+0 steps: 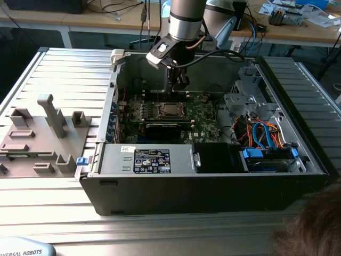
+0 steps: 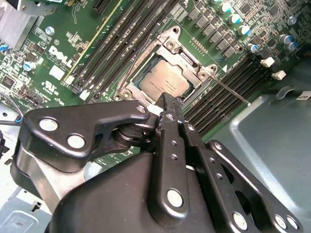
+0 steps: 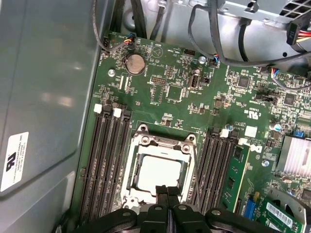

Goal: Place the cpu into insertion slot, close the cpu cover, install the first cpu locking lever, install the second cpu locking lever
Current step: 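Install the first cpu locking lever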

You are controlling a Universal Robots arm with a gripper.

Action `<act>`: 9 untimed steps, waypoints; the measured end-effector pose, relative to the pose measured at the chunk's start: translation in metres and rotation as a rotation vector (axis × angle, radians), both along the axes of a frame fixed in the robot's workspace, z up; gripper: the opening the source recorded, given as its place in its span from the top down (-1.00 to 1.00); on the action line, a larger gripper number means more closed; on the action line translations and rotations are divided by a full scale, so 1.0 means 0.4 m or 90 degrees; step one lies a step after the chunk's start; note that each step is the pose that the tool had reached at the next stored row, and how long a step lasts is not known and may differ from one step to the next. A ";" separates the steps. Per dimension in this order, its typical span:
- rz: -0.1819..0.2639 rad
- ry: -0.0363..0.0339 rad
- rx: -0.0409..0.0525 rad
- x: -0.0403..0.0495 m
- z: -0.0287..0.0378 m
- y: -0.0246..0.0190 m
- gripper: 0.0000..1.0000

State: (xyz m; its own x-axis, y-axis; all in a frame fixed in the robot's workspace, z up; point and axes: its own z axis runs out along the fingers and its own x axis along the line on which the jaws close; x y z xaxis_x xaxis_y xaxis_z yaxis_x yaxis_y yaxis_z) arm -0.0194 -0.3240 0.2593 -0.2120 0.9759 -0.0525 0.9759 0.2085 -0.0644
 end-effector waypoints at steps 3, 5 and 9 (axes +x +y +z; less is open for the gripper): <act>0.015 0.0000 0.0000 0.000 0.000 0.000 0.79; 0.026 0.0000 0.0000 0.000 0.000 0.000 0.79; 0.038 0.0000 0.0000 0.000 0.000 0.000 0.79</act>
State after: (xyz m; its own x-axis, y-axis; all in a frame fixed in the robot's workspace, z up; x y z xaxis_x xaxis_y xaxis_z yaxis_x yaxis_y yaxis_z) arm -0.0194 -0.3240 0.2593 -0.2699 0.9614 -0.0525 0.9617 0.2665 -0.0644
